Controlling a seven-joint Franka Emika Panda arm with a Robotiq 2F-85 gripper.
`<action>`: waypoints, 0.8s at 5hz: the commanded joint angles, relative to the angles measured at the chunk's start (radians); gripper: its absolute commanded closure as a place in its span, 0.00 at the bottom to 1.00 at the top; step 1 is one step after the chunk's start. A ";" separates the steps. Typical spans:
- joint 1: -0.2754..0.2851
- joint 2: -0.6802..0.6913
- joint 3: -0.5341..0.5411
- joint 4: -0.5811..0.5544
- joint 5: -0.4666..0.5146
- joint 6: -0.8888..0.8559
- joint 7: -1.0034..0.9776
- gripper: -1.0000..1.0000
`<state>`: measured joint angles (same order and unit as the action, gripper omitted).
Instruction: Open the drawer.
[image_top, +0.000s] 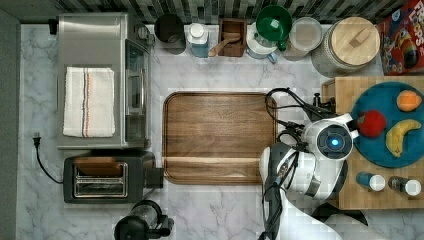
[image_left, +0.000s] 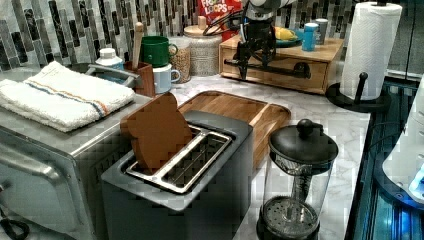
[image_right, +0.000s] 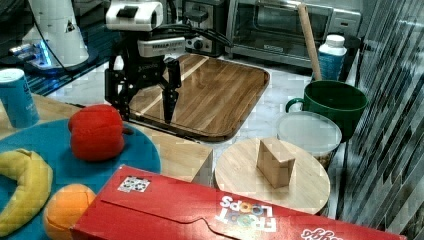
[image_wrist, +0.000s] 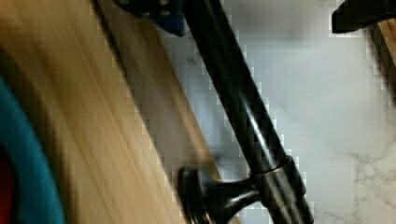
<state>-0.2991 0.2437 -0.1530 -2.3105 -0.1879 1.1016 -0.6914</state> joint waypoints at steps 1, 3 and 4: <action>0.204 -0.043 0.225 -0.120 0.022 -0.009 0.036 0.00; 0.224 -0.061 0.293 -0.126 0.045 -0.035 0.115 0.00; 0.220 -0.065 0.353 -0.111 0.070 -0.068 0.187 0.00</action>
<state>-0.2322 0.2217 0.1002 -2.3828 -0.1556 1.0889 -0.5991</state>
